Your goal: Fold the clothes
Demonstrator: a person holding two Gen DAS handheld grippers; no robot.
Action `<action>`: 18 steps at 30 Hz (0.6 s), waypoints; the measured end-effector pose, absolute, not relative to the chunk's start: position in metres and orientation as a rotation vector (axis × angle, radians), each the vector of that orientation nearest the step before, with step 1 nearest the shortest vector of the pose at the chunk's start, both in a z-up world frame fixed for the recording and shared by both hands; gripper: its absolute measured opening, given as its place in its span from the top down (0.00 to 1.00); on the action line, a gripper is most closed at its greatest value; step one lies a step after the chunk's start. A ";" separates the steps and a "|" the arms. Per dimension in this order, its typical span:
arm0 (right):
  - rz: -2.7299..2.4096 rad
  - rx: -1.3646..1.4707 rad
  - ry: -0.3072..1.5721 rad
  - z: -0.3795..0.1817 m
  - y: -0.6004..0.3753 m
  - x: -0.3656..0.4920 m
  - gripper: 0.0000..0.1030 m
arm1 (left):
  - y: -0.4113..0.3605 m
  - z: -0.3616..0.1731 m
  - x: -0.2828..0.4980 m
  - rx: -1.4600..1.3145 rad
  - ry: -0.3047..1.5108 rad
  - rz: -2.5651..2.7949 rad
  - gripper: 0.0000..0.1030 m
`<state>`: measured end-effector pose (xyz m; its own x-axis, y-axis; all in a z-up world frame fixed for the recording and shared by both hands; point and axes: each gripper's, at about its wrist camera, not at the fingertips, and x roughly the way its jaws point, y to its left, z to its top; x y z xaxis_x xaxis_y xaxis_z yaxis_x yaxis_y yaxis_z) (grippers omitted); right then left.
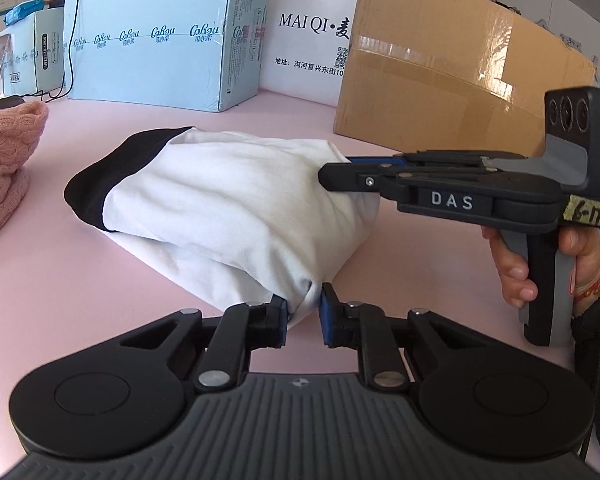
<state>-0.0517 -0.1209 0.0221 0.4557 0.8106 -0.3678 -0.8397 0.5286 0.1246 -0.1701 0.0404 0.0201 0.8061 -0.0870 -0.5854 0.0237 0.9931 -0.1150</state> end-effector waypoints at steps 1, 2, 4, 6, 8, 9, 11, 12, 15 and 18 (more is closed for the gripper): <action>1.014 -0.078 0.420 0.020 -0.120 -0.050 0.87 | 0.038 0.019 -0.171 -0.095 0.634 -0.056 0.89; 1.009 -0.077 0.430 0.018 -0.120 -0.048 0.86 | 0.037 0.017 -0.172 -0.091 0.636 -0.053 0.90; 1.002 -0.067 0.444 0.017 -0.120 -0.047 0.85 | 0.037 0.012 -0.173 -0.094 0.638 -0.049 0.90; 0.979 -0.061 0.454 0.016 -0.120 -0.045 0.72 | 0.038 0.010 -0.175 -0.092 0.635 -0.048 0.90; 0.936 -0.051 0.452 0.016 -0.121 -0.044 0.52 | 0.037 0.010 -0.175 -0.067 0.628 -0.049 0.89; 0.914 -0.046 0.450 0.016 -0.122 -0.044 0.45 | 0.036 0.009 -0.176 -0.054 0.625 -0.050 0.87; 0.890 -0.029 0.428 0.018 -0.124 -0.048 0.35 | 0.036 0.012 -0.180 -0.027 0.629 -0.065 0.44; 0.887 -0.020 0.416 0.019 -0.124 -0.050 0.30 | 0.037 0.016 -0.183 -0.016 0.620 -0.074 0.29; 0.864 0.021 0.358 0.027 -0.123 -0.061 0.21 | 0.047 0.039 -0.206 0.021 0.476 -0.083 0.19; 0.766 0.089 0.324 0.036 -0.114 -0.072 0.20 | 0.067 0.080 -0.222 0.060 0.288 -0.019 0.18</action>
